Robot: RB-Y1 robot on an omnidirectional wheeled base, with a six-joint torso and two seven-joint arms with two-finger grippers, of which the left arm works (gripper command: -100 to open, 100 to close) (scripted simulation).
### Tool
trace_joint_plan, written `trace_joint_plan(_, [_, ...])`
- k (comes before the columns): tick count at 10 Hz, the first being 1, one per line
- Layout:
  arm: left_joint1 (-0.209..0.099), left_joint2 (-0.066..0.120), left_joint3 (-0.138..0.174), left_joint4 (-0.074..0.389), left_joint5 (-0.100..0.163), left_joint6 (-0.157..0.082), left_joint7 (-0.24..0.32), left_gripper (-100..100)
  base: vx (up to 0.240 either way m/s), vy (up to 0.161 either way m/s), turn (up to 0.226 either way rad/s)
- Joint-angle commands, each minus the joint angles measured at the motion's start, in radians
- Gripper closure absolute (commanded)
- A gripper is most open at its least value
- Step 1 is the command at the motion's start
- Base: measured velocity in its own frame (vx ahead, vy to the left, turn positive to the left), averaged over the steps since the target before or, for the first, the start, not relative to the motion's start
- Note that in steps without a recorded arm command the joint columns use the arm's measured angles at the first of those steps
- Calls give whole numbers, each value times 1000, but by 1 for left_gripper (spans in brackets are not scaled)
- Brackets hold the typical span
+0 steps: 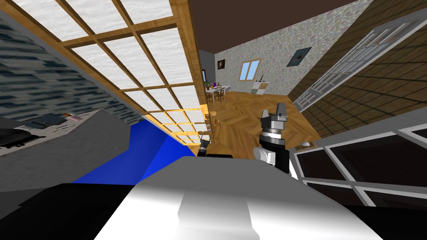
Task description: Push the door open
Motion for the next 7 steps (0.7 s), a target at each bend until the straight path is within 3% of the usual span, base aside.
trace_joint_plan(1, [1, -1, 0, -1, 2, 1, 28, -100, -19, -12, 16])
trace_joint_plan(7, [4, -9, -1, -9, 18, 8, 188, -100, -23, -15, 38])
